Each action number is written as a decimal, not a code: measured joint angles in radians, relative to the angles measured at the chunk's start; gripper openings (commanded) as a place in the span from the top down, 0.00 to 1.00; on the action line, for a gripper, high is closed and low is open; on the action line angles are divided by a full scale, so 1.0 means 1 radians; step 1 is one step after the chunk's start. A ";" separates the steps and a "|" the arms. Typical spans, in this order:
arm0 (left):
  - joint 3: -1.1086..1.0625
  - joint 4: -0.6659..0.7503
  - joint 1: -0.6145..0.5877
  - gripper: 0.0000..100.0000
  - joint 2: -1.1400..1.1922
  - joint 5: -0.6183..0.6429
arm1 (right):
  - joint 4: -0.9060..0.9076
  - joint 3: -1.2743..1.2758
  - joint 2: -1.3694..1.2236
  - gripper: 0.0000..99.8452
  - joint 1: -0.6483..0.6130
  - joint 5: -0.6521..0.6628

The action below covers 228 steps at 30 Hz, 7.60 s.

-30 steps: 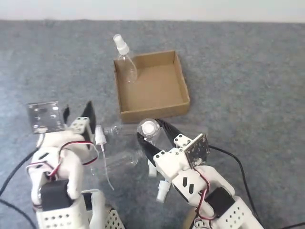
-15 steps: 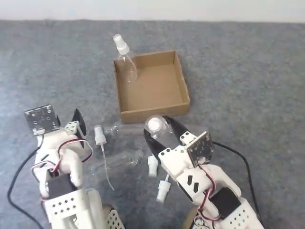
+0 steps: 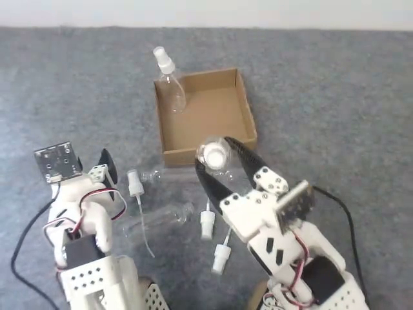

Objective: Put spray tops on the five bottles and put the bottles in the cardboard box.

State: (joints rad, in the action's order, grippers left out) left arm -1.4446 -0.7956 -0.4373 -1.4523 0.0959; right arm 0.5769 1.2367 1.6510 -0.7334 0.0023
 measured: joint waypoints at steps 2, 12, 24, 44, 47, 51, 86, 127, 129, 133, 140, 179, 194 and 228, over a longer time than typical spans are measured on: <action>0.000 0.000 0.000 0.81 0.000 0.000 | 0.000 -0.069 -0.095 0.96 0.000 0.000; -0.015 0.000 -0.002 0.81 0.002 0.000 | -0.118 -0.319 -0.565 0.96 -0.003 0.000; -0.015 0.000 -0.002 0.81 0.002 0.000 | -0.331 -0.427 -0.999 0.97 0.002 0.000; -0.015 0.000 -0.002 0.81 0.002 0.000 | -0.686 -0.617 -1.583 0.96 0.072 -0.121; -0.015 0.000 -0.002 0.81 0.002 0.000 | -0.758 -0.617 -1.648 0.96 0.075 -0.121; -0.015 0.000 -0.002 0.81 0.002 0.000 | -0.809 -0.646 -1.734 0.96 0.075 -0.123; -0.015 0.000 -0.002 0.81 0.002 -0.002 | -0.717 -0.911 -2.002 0.82 0.078 -0.216; -0.015 0.000 -0.002 0.81 0.002 -0.002 | -0.454 -0.957 -1.972 0.70 0.077 -0.218; -0.015 0.000 -0.002 0.81 0.002 -0.002 | -0.439 -0.957 -1.970 0.70 0.077 -0.218; -0.015 0.000 -0.002 0.81 0.002 -0.002 | -0.377 -0.957 -1.909 0.70 0.078 -0.218; -0.015 0.000 -0.002 0.81 0.002 -0.002 | -0.273 -0.957 -1.830 0.70 0.078 -0.218; -0.015 0.000 -0.083 0.81 0.002 -0.002 | 0.643 -0.957 -1.281 0.70 0.078 -0.012; -0.015 0.000 -0.083 0.81 0.002 -0.002 | 0.887 -0.957 -1.281 0.70 0.078 0.313; -0.015 0.000 -0.133 0.81 0.002 -0.002 | 0.812 -0.819 -1.470 0.70 0.141 0.724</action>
State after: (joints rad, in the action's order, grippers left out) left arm -1.4599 -0.7956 -0.5708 -1.4507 0.0944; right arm 1.3886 0.4173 0.1811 -0.5923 0.7265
